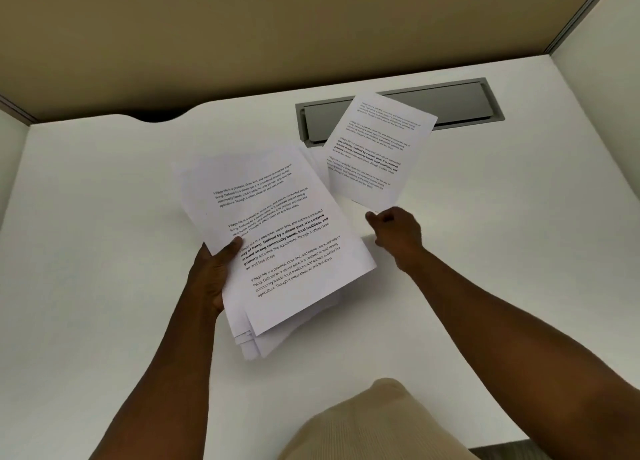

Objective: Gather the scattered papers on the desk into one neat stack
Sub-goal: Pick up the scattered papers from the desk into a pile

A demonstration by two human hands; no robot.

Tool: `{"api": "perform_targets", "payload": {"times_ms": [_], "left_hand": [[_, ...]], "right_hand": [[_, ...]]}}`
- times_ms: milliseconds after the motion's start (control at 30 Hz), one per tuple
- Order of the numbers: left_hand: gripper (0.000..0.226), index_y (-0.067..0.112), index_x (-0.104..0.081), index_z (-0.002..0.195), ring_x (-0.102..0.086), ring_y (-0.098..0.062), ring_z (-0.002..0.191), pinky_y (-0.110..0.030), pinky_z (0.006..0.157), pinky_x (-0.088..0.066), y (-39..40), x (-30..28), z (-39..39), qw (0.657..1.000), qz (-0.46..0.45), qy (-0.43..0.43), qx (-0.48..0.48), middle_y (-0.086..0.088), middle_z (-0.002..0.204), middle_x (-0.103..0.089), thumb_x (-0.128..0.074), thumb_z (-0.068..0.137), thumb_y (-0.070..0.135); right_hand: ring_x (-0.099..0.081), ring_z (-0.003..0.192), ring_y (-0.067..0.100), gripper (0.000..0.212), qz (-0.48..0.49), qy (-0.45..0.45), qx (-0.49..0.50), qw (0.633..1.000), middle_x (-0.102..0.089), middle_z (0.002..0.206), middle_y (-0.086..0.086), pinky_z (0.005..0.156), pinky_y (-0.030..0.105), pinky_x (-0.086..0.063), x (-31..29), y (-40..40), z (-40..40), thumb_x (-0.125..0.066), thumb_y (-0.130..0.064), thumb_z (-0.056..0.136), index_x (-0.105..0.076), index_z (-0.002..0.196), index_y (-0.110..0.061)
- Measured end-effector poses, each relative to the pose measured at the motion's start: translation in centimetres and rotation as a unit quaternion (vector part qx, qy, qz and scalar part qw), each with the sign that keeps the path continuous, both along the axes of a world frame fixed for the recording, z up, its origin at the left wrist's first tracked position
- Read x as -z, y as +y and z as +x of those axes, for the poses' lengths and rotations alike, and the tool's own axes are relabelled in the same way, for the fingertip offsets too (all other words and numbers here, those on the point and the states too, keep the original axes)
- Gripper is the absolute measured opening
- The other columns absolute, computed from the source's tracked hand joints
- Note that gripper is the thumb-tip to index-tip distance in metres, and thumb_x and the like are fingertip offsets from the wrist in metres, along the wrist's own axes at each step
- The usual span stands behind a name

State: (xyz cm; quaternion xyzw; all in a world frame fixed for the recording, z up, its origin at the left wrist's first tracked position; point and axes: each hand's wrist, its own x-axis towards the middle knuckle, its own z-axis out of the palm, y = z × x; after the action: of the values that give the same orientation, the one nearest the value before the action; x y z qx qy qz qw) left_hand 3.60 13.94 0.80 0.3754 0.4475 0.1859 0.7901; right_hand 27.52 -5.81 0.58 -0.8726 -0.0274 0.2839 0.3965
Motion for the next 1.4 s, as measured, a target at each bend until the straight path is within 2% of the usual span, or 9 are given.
{"api": "perform_targets", "payload": {"times_ms": [67,233,433,567,833,1000,1100,1200,1400], "left_hand": [[0.054,0.017,-0.051,0.141,-0.056,-0.037,0.127,-0.064,0.105,-0.04,0.7,0.2,-0.1,1.0,0.002,-0.001,-0.005,-0.014,0.138,-0.059,-0.061,0.09,0.0],[0.052,0.016,-0.051,0.141,-0.056,-0.037,0.126,-0.061,0.103,-0.043,1.9,0.1,0.5,1.0,0.006,-0.003,-0.014,-0.014,0.138,-0.059,-0.06,0.091,0.002],[0.05,0.014,-0.051,0.141,-0.063,-0.03,0.118,-0.047,0.09,-0.056,2.1,0.0,1.2,1.0,-0.003,0.002,-0.013,-0.012,0.133,-0.063,-0.055,0.094,0.0],[0.05,0.014,-0.05,0.141,-0.06,-0.032,0.123,-0.051,0.098,-0.051,2.3,0.7,1.0,1.0,0.006,0.007,-0.017,-0.013,0.136,-0.061,-0.058,0.093,0.003],[0.051,0.014,-0.05,0.141,-0.063,-0.031,0.119,-0.047,0.092,-0.056,2.3,0.8,1.2,1.0,-0.011,0.004,-0.016,-0.012,0.135,-0.062,-0.055,0.093,0.0],[0.051,0.014,-0.051,0.14,-0.061,-0.033,0.12,-0.052,0.095,-0.052,2.5,0.6,1.0,1.0,0.002,0.006,-0.004,-0.012,0.134,-0.063,-0.056,0.092,-0.002],[0.051,0.014,-0.051,0.14,-0.059,-0.033,0.124,-0.055,0.1,-0.048,2.5,0.4,0.8,1.0,0.018,0.007,0.004,-0.012,0.135,-0.061,-0.057,0.093,-0.001],[0.05,0.014,-0.052,0.14,-0.061,-0.033,0.121,-0.052,0.097,-0.051,2.1,-0.2,0.7,1.0,0.021,0.007,0.006,-0.013,0.134,-0.062,-0.056,0.093,-0.002],[0.043,0.018,-0.059,0.13,-0.066,-0.029,0.113,-0.049,0.092,-0.054,0.6,-1.6,0.9,0.999,0.029,0.015,0.009,-0.012,0.13,-0.065,-0.058,0.092,-0.002]], "right_hand": [[-0.064,0.1,0.029,0.022,-0.046,-0.034,0.012,0.998,-0.066,0.105,0.008,0.092,0.039,-0.05,0.8,0.6,1.4,-0.067,-0.033,0.08,-0.058,0.091,-0.016],[-0.051,0.119,0.034,0.067,-0.102,0.006,0.073,0.992,-0.04,0.135,0.018,0.096,0.038,-0.044,2.1,3.0,4.6,-0.073,-0.029,0.08,-0.038,0.13,-0.002],[-0.039,0.126,0.03,0.076,-0.219,0.0,0.099,0.971,-0.035,0.137,0.018,0.1,0.037,-0.039,2.6,5.3,6.7,-0.074,-0.034,0.079,-0.03,0.131,-0.001],[-0.039,0.126,0.029,0.065,-0.23,0.011,0.099,0.968,-0.038,0.137,0.016,0.101,0.035,-0.041,2.7,6.3,7.8,-0.067,-0.022,0.081,-0.032,0.133,-0.002],[-0.05,0.125,0.031,0.058,-0.139,0.027,0.17,0.975,-0.049,0.137,0.013,0.106,0.041,-0.042,3.0,7.2,8.2,-0.063,-0.012,0.083,-0.035,0.133,-0.006],[-0.056,0.118,0.031,0.038,-0.087,-0.091,0.113,0.986,-0.058,0.129,0.014,0.098,0.031,-0.043,1.8,5.5,7.8,-0.054,-0.01,0.087,-0.053,0.125,-0.002],[-0.065,0.095,0.03,0.029,0.021,-0.139,0.127,0.982,-0.066,0.113,0.014,0.083,0.04,-0.057,0.4,3.9,8.3,-0.055,-0.017,0.085,-0.061,0.11,-0.004],[-0.066,0.077,0.018,0.021,0.139,-0.106,0.168,0.97,-0.065,0.105,0.007,0.057,0.027,-0.058,-1.9,1.7,8.5,-0.057,-0.011,0.091,-0.061,0.11,-0.004],[-0.065,0.092,0.014,0.013,0.321,0.004,0.152,0.935,-0.066,0.108,0.002,0.065,0.021,-0.055,-7.5,-2.0,5.8,-0.057,-0.012,0.095,-0.06,0.108,-0.013]]}}
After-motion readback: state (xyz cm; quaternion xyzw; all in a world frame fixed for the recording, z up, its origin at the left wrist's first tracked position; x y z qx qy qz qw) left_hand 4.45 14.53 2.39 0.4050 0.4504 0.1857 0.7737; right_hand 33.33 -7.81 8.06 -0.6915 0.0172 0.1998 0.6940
